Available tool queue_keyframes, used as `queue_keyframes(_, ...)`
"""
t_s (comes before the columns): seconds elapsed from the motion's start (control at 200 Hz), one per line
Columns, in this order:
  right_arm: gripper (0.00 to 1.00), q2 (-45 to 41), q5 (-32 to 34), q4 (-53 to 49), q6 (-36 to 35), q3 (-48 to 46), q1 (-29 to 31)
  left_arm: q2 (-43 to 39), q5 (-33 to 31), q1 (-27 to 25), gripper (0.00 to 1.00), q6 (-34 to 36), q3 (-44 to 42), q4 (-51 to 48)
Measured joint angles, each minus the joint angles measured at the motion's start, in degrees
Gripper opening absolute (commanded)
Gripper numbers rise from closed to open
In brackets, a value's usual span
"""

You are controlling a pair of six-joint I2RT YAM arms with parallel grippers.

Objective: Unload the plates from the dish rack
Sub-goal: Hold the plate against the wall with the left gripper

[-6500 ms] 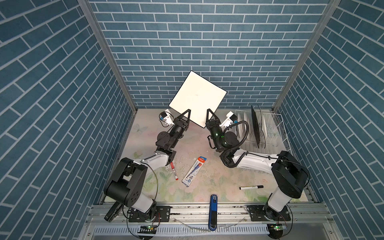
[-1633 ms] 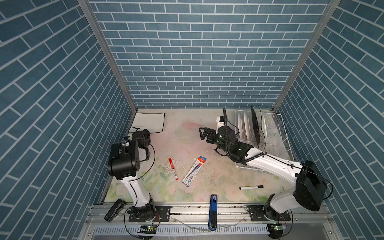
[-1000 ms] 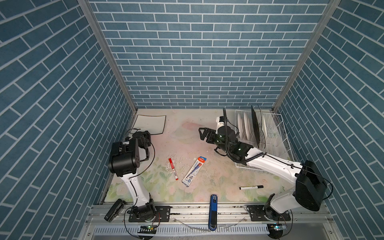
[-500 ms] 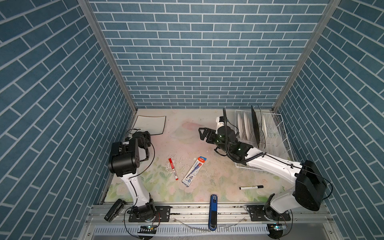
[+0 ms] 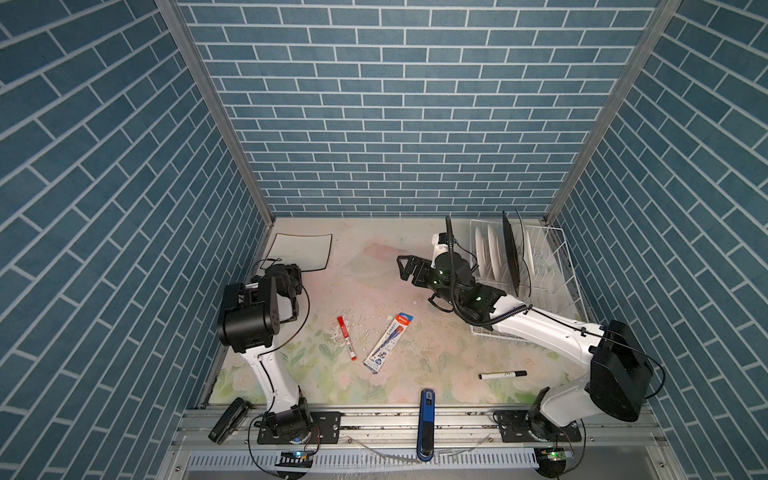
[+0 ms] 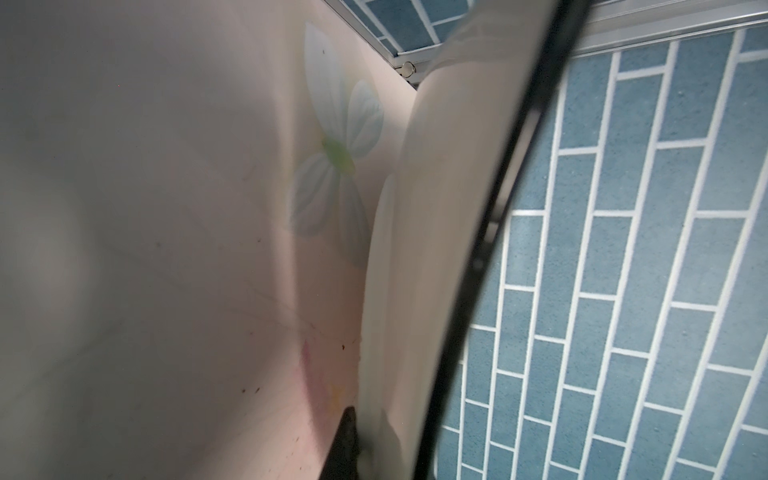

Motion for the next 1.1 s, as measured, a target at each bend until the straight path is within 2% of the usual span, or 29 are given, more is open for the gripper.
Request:
queue_keyframes(0.065, 0.99, 0.0, 0.0, 0.0, 0.2, 0.0, 0.0, 0.0, 0.0, 0.0, 0.31, -0.1, 0.0, 0.4)
queue_keyframes(0.155, 0.99, 0.0, 0.0, 0.0, 0.2, 0.0, 0.0, -0.1, -0.1, 0.0, 0.43, -0.6, 0.3, 2.1)
queue_keyframes(0.475, 0.99, 0.0, 0.0, 0.1, 0.3, 0.0, 0.0, -0.1, -0.2, 0.0, 0.64, -0.8, 0.5, 2.4)
queue_keyframes(1.101, 0.99, -2.4, 0.1, 1.2, 0.3, -0.4, 0.0, -1.6, -0.3, 0.0, 0.76, -0.3, 0.5, -4.1)
